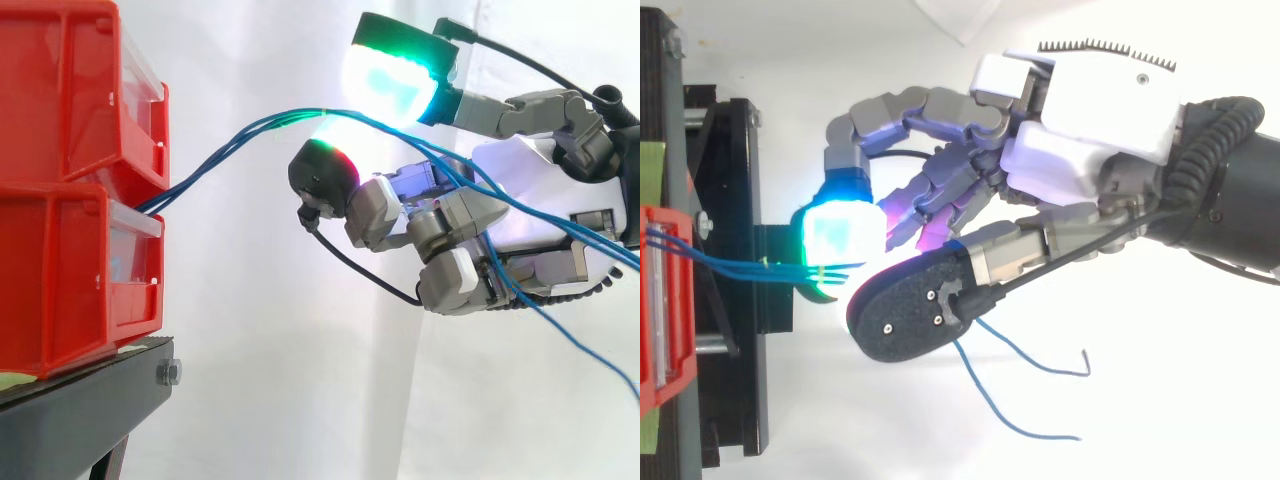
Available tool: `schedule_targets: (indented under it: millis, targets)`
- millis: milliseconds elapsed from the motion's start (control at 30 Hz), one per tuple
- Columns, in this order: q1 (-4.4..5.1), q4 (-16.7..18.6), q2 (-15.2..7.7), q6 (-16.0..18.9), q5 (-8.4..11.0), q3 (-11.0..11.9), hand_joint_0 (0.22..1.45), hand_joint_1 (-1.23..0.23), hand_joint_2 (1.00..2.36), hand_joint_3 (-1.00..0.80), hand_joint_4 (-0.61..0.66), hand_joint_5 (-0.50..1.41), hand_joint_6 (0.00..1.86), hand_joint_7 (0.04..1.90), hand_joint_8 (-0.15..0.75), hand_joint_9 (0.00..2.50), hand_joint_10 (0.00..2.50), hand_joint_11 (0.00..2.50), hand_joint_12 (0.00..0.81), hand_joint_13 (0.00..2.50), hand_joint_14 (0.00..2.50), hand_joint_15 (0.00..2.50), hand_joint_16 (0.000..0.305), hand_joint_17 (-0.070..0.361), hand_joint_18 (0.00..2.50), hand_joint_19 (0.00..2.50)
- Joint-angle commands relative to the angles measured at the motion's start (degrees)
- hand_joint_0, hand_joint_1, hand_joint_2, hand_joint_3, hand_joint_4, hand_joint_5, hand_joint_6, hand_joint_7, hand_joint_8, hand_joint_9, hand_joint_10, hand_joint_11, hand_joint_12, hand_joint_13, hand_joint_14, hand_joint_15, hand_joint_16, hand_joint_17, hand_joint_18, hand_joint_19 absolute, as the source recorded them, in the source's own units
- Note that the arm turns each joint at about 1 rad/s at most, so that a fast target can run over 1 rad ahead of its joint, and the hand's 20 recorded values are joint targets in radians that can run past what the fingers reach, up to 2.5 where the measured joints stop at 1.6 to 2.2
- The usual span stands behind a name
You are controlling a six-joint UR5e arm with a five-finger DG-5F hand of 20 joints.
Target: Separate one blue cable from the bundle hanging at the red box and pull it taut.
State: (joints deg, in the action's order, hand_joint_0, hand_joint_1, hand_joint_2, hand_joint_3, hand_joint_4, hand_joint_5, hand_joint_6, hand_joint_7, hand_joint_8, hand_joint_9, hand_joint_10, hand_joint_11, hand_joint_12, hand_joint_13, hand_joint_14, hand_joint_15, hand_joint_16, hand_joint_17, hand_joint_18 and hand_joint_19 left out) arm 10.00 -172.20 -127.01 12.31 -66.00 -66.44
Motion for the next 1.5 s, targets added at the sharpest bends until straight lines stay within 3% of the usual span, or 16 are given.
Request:
schedule_targets:
  millis: [0,200,433,500,533,700,767,867,933,1033,1167,1367,1467]
  targets:
    - [0.02,-0.06,0.0,0.0,0.0,0.08,0.65,-0.8,1.01,-0.36,0.01,-0.19,0.84,1.35,0.309,0.92,0.02,1.25,0.334,1.15,0.46,1.82,0.041,0.092,1.05,0.97]
    - [-0.07,-0.06,0.0,0.0,0.0,-0.01,0.69,-0.84,1.01,-0.43,0.01,-0.2,0.84,1.29,0.306,0.92,0.02,1.27,0.332,1.13,0.48,1.81,0.041,0.093,1.05,0.96]
    - [0.02,-0.15,0.0,0.53,0.0,-0.01,0.69,-0.82,1.0,-0.5,0.03,-0.2,0.83,1.28,0.294,1.02,0.0,1.68,0.327,1.14,0.49,1.77,0.04,0.091,1.06,0.94]
    - [0.02,-0.15,0.0,0.79,0.0,-0.01,0.69,-0.82,1.0,-0.5,0.03,-0.2,0.83,1.27,0.289,1.03,0.13,1.76,0.33,1.14,0.49,1.79,0.04,0.091,1.07,0.94]
    - [0.02,-0.15,0.0,0.79,0.0,-0.01,0.69,-0.81,1.0,-0.5,0.02,-0.2,0.83,1.26,0.288,1.01,0.39,1.74,0.324,1.15,0.52,1.78,0.04,0.09,1.08,0.94]
    - [-0.07,-0.15,0.0,1.58,0.0,-0.01,0.69,-0.81,1.0,-0.5,0.02,-0.2,0.83,1.24,0.287,0.97,0.69,1.73,0.321,1.12,0.7,1.75,0.04,0.089,1.08,0.95]
    - [0.02,-0.15,0.0,1.67,0.0,-0.01,0.7,-0.81,1.0,-0.5,0.02,-0.2,0.83,1.24,0.285,0.93,1.13,1.66,0.324,1.1,0.86,1.73,0.039,0.087,1.09,0.96]
    - [0.02,-0.15,0.0,1.67,0.0,-0.01,0.7,-0.81,1.0,-0.5,0.02,-0.2,0.83,1.24,0.284,0.89,1.4,1.62,0.32,1.09,0.92,1.73,0.039,0.088,1.09,0.97]
    - [0.02,-0.15,0.0,1.67,0.0,-0.01,0.69,-0.81,1.0,-0.5,0.02,-0.2,0.82,1.24,0.281,0.83,1.88,1.6,0.323,1.05,1.12,1.71,0.039,0.087,1.1,1.0]
    - [0.02,-0.06,0.0,1.67,0.0,-0.01,0.69,-0.8,1.0,-0.5,0.01,-0.2,0.82,1.23,0.284,0.78,2.27,1.61,0.323,1.03,1.28,1.71,0.038,0.085,1.11,1.04]
    - [0.02,0.02,0.0,1.67,0.0,-0.01,0.68,-0.8,1.0,-0.5,0.02,-0.2,0.82,1.22,0.281,0.74,2.5,1.69,0.326,0.98,1.51,1.71,0.038,0.085,1.15,1.12]
    - [0.02,0.02,0.0,1.49,-0.09,-0.01,0.66,-0.77,1.0,-0.5,0.02,-0.2,0.82,1.24,0.279,0.7,2.5,1.74,0.332,0.93,1.77,1.71,0.036,0.082,1.19,1.21]
    - [0.02,0.02,0.0,0.79,-0.18,-0.01,0.73,-0.87,1.0,-0.5,-0.01,-0.2,0.82,1.24,0.281,0.65,2.5,1.75,0.338,0.91,1.82,1.69,0.037,0.083,1.2,1.22]
